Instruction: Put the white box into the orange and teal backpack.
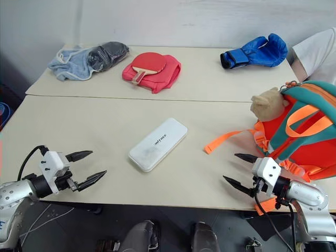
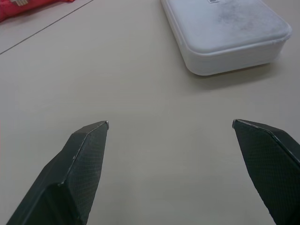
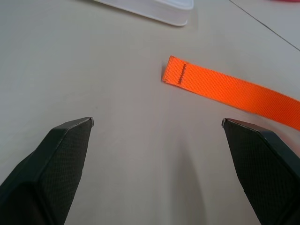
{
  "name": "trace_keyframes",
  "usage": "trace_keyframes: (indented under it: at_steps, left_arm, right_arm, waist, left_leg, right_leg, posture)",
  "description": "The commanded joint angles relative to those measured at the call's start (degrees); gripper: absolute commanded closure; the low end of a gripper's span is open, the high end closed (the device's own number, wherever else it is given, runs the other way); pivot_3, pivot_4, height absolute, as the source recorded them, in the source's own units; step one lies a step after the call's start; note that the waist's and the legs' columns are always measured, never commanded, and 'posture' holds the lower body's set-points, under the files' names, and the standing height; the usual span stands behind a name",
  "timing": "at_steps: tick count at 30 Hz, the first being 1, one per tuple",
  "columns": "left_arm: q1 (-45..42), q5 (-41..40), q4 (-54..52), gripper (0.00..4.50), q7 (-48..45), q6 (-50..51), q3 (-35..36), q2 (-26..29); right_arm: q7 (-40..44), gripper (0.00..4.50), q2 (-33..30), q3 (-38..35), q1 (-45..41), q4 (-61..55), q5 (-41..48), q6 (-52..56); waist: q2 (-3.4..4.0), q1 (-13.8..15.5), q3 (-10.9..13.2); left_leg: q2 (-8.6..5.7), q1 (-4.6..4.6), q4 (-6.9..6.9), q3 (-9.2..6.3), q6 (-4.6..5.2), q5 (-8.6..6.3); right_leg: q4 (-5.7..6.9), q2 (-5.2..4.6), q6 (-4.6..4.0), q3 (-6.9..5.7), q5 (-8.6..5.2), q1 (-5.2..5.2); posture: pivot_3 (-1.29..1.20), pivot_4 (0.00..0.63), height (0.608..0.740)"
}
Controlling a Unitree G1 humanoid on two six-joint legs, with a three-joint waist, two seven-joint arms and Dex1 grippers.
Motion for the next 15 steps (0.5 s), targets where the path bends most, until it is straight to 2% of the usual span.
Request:
trace_keyframes:
  at_steps: [1, 9, 11, 15]
  left_arm:
    - [-0.34, -0.42, -2.23, 0.05, 1.01, -0.28, 1.56, 0.37]
    - [0.96, -6.85, -5.23, 0.05, -2.37, 6.12, 2.13, 1.70]
    - [1.83, -8.11, -6.46, 0.05, -1.42, 8.15, 3.11, 1.30]
    - [4.05, -7.91, -9.89, 0.94, 3.44, 9.75, 4.76, -1.79]
  right_arm:
    - [0.79, 0.00, -0.35, -0.87, -0.77, 0.68, 0.68, -2.04]
    - [1.27, 0.00, 0.11, 0.34, -3.45, 2.32, 1.04, -1.71]
    - [-1.18, 0.00, 1.50, 2.30, -7.02, -2.07, 3.39, 5.27]
    - [-4.58, 1.27, 2.61, 7.70, -12.41, -9.01, 2.34, 15.60]
  waist:
    - [0.00, 0.08, 0.00]
    - [0.02, -0.12, 0.01]
    - [0.06, -0.37, 0.04]
    - [0.18, -0.73, 0.11]
  left_leg:
    - [0.00, 0.00, -0.01, 0.00, 0.00, 0.00]
    - [0.00, 0.00, 0.02, 0.05, 0.09, 0.05]
    - [0.02, 0.01, 0.00, 0.07, 0.07, 0.03]
    - [0.16, 0.01, -0.01, 0.17, 0.07, 0.05]
  right_leg:
    - [-0.01, 0.00, 0.00, 0.00, 0.00, 0.00]
    - [-0.03, 0.01, 0.00, 0.03, 0.00, 0.00]
    - [-0.02, 0.03, 0.00, 0.06, 0.00, -0.01]
    - [0.09, 0.13, -0.01, 0.22, 0.00, -0.17]
  posture:
    - [0.00, 0.150, 0.740]
    - [0.00, 0.150, 0.740]
    - [0.00, 0.150, 0.740]
    - [0.00, 0.150, 0.740]
